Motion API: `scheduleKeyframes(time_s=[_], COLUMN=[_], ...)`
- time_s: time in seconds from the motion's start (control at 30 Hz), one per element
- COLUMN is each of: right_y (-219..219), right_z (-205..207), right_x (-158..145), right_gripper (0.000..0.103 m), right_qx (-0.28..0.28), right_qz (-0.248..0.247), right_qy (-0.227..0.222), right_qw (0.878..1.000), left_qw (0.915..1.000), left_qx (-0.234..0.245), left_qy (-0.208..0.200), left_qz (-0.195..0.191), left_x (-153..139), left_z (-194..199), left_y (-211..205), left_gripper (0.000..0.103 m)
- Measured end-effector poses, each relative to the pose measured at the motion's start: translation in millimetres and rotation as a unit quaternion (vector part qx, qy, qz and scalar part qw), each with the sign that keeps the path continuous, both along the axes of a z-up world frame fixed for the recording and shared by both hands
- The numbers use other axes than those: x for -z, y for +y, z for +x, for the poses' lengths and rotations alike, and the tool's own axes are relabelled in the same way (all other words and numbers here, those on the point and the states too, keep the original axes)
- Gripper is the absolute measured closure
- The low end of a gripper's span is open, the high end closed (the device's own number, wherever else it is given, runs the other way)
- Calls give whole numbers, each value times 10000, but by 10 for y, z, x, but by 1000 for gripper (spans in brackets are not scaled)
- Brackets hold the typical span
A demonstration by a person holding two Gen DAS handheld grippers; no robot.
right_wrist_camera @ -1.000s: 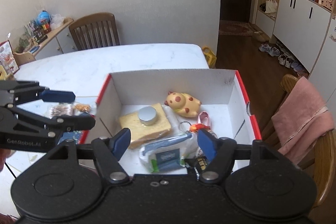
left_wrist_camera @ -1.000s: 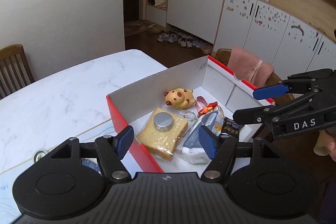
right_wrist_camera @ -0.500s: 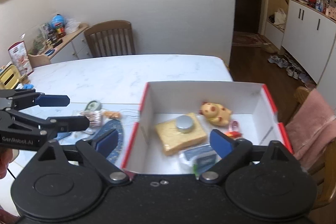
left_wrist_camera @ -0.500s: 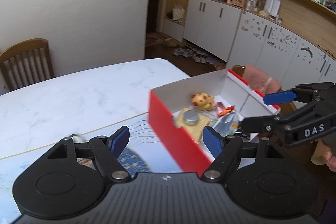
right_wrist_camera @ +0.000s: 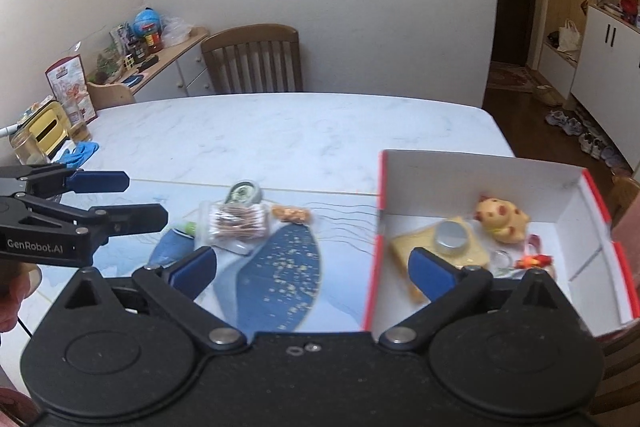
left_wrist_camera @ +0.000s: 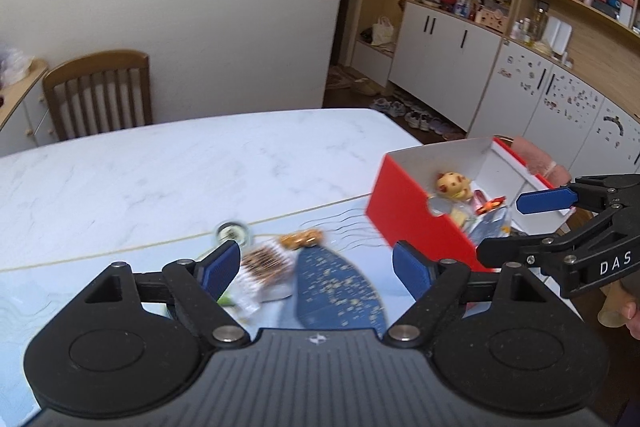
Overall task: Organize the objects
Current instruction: 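Move both tools back toward the cotton swabs and green tube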
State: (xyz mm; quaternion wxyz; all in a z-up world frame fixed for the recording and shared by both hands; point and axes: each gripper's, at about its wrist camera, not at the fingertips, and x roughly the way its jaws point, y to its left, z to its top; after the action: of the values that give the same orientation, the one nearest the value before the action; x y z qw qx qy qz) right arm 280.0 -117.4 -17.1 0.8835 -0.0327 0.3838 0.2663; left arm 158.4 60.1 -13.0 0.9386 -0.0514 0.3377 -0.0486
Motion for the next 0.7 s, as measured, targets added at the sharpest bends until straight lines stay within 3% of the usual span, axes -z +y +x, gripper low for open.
scheduleKeyframes(time_s=[0.13,0.2,0.27,0.7], right_y=[229,338,442,1146], right_z=[30,55,97,366], right_x=[41,68,99,411], right_gripper=[1,1,1,0], right_qx=[-70,-94,-107,-144], right_qz=[33,28,45,-225], right_qy=[99,132,188,318], right_qw=[9999,9999,9998,9991], left_qw=[9999,9999,9997,9950], left_qx=[-46,-8,117,687], left_qy=[54,39,23,424], left_qz=[82,149,198,594], left_x=[101,154,207,686], left_z=[-45,-71,-80,106], left_y=[215,316,394,772], left_gripper=[16,5,1,1])
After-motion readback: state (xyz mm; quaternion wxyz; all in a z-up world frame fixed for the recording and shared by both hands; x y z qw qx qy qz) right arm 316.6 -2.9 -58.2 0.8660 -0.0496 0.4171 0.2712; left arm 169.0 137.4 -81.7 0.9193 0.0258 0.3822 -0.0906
